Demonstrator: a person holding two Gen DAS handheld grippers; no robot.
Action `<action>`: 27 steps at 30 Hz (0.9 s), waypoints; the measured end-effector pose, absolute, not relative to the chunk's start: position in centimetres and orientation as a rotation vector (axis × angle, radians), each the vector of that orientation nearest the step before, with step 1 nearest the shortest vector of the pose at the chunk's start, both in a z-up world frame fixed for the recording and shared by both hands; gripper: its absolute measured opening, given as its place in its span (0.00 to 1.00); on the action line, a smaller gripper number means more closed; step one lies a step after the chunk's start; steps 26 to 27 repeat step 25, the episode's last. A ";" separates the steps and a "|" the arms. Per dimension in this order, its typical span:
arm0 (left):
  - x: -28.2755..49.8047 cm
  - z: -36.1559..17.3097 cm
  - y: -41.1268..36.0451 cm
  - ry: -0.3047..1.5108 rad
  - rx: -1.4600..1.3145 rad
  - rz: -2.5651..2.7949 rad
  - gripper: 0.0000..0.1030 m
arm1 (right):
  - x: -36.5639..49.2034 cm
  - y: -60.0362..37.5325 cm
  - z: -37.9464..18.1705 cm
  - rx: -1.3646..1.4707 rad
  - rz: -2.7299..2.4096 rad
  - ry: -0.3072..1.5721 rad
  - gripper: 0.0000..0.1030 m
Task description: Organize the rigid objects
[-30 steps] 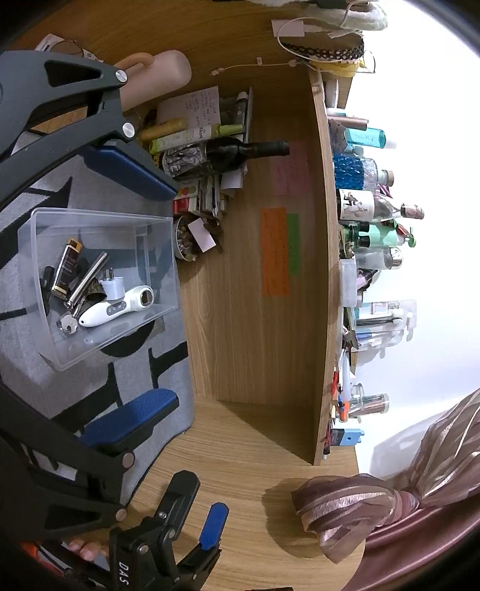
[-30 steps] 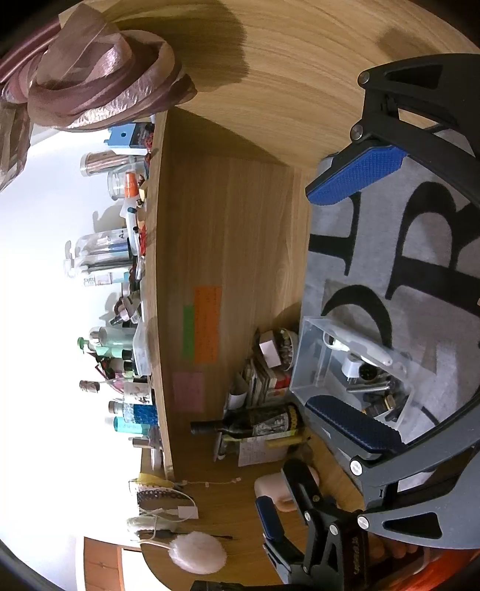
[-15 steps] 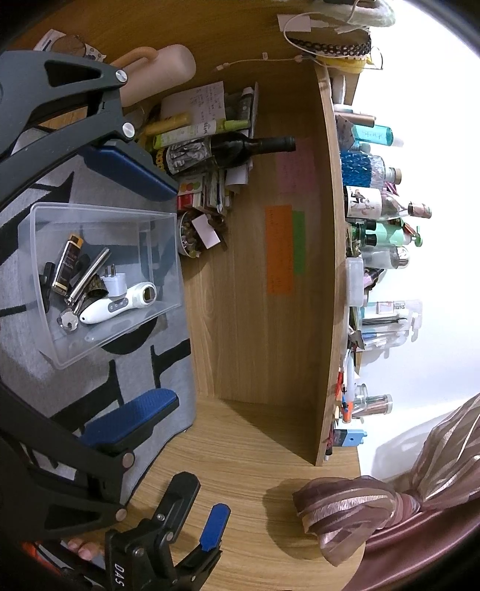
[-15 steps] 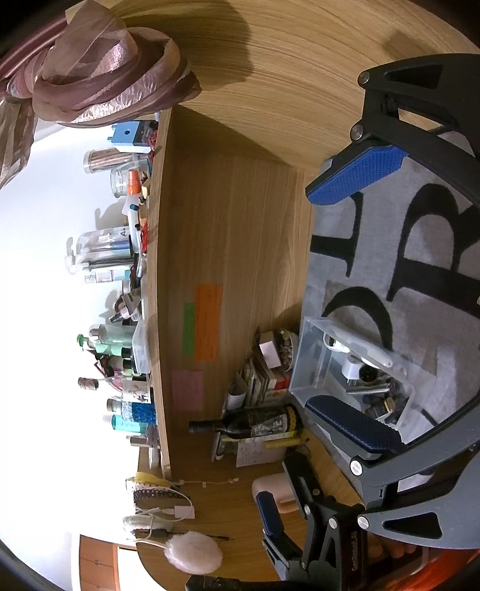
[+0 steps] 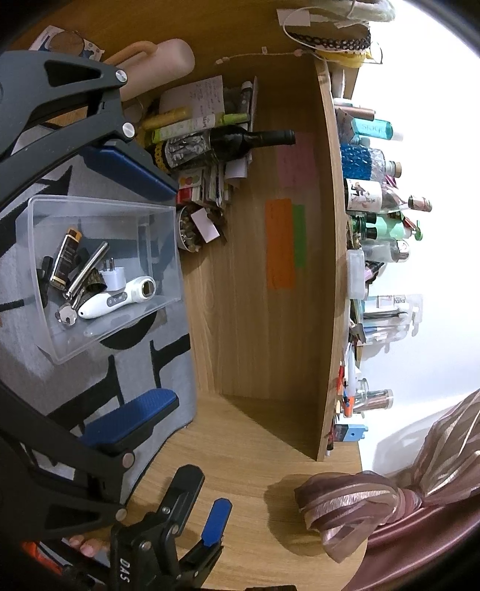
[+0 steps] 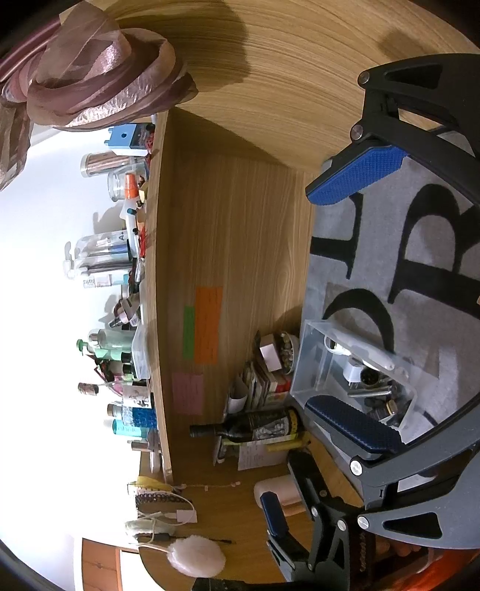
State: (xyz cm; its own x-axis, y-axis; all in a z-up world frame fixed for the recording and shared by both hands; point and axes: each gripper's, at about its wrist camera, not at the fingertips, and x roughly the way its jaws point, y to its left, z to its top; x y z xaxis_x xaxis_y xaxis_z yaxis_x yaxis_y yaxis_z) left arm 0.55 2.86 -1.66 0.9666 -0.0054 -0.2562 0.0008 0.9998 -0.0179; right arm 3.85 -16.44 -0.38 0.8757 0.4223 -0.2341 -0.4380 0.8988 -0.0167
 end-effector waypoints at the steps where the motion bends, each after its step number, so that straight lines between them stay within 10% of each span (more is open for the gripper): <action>1: 0.5 -1.7 2.8 0.259 -0.017 -0.008 1.00 | 3.9 -16.5 -0.4 -0.067 0.448 0.229 1.00; 27: 0.7 -1.9 2.9 0.283 -0.028 -0.048 1.00 | 4.2 -16.1 -0.4 -0.072 0.437 0.227 1.00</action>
